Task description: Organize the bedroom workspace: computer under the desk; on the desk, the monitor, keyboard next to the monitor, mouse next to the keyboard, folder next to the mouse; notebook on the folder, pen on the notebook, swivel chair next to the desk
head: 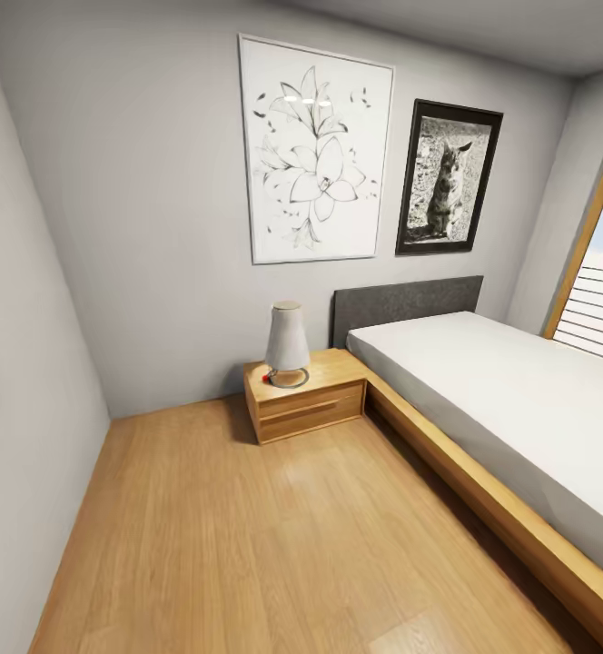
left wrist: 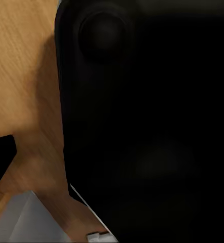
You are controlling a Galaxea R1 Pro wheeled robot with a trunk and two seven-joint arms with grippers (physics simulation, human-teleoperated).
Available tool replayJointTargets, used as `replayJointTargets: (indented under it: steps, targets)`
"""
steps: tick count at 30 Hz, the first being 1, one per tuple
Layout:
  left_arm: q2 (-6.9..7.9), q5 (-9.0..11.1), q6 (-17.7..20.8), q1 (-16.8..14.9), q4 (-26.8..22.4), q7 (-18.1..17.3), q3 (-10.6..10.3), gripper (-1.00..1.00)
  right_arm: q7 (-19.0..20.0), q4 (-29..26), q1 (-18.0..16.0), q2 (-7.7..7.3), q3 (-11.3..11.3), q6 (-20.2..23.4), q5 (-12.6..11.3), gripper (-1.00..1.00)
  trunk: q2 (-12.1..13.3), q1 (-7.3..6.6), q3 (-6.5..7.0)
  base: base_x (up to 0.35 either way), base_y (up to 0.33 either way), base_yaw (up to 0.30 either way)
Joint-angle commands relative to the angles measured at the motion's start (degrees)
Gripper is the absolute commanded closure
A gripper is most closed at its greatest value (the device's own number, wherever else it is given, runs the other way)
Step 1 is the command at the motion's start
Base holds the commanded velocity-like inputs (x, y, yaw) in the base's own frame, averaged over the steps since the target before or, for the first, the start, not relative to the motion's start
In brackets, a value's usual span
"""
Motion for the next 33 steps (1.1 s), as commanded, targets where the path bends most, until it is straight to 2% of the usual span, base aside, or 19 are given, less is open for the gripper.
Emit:
replayJointTargets:
  steps: [1, 5, 9, 24, 29, 30, 32, 33]
  targets:
    - [-0.33, 0.3, -0.3, 0.3, -0.3, -0.3, 0.3, -1.00, -0.3, 0.1, -0.3, 0.33, -0.2, -0.3, 0.3, -1.00, 0.0, 0.00, -0.03, 0.000, 0.000, 0.000]
    - [-1.48, 0.0, -1.6, 0.4, -1.4, -0.2, 0.4, -1.00, -1.0, -0.2, -1.6, 1.56, 0.0, -1.6, 0.5, -1.00, 1.2, -0.66, 0.51, 0.000, 0.000, 0.000]
    - [-1.10, -0.3, -0.3, 0.4, -2.2, 0.1, -0.5, -1.00, -0.2, -0.7, -3.0, 1.11, 0.1, -1.6, -0.4, -1.00, 2.8, -1.53, 1.23, 0.000, 0.000, 0.000]
    - [-0.73, -0.3, 0.1, 0.4, -4.6, 0.1, -0.5, -1.00, -0.1, -0.7, -3.2, 0.97, 0.1, -6.4, -0.5, -1.00, 8.8, -4.83, 3.92, 0.000, 0.000, 0.000]
    - [0.68, -0.1, 0.2, 0.4, -6.2, 0.1, -0.5, -1.00, -0.1, -0.8, -3.2, 0.95, 0.0, -7.4, -0.6, -1.00, 10.8, -5.93, 4.82, 0.000, 0.000, 0.000]
    - [1.23, -0.1, 0.2, 0.4, -12.0, 0.1, -0.5, -1.00, -0.1, -0.9, -3.3, 0.92, -0.1, -7.5, -0.6, -1.00, 11.2, -6.15, 5.00, 0.000, 0.000, 0.000]
    - [1.49, -0.1, 0.2, 0.4, -15.7, 0.2, -0.4, -1.00, -0.2, -2.0, -3.3, 0.95, -0.1, -9.5, -0.7, -1.00, 12.0, -6.59, 5.36, 0.000, 0.000, 0.000]
    - [1.58, -0.1, 0.2, 0.4, -18.2, 0.4, -0.4, -1.00, -0.2, -3.6, -3.3, 0.96, -0.2, -12.9, -0.7, -1.00, 12.4, -6.80, 5.54, 0.000, 0.000, 0.000]
